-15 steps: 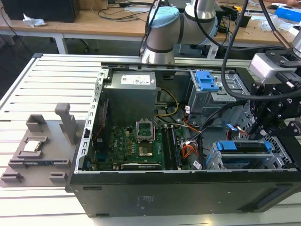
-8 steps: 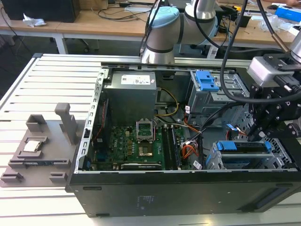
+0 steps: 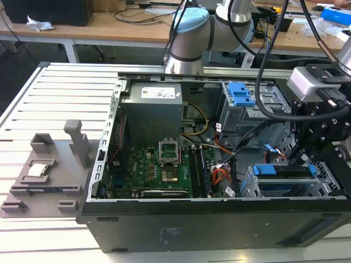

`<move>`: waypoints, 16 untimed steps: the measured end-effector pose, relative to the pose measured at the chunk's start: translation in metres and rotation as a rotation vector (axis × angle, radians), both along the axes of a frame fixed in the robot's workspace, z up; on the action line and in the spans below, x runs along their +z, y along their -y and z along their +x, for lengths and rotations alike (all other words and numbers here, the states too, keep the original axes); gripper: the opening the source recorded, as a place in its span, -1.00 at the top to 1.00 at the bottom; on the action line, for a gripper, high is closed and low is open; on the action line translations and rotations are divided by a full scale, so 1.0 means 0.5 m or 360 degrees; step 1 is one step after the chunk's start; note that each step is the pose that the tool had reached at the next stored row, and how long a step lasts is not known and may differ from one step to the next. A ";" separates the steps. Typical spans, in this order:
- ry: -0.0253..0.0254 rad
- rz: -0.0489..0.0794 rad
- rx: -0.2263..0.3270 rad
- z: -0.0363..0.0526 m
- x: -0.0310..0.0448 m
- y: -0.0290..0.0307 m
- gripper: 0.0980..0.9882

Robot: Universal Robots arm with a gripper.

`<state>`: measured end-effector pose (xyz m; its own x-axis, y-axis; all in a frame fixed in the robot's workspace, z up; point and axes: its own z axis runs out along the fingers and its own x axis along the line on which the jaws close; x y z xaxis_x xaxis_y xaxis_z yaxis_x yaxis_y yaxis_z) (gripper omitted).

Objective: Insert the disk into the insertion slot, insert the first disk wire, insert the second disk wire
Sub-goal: 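Insert the first disk wire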

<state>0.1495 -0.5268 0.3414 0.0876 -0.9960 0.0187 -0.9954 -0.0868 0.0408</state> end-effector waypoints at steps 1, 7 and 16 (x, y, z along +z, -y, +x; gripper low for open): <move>0.00000 -0.0002 -0.0036 0.000 0.000 0.000 0.81; -0.00001 -0.0003 -0.0091 0.002 0.000 0.008 0.81; -0.00001 -0.0002 -0.0096 0.003 0.012 0.014 0.81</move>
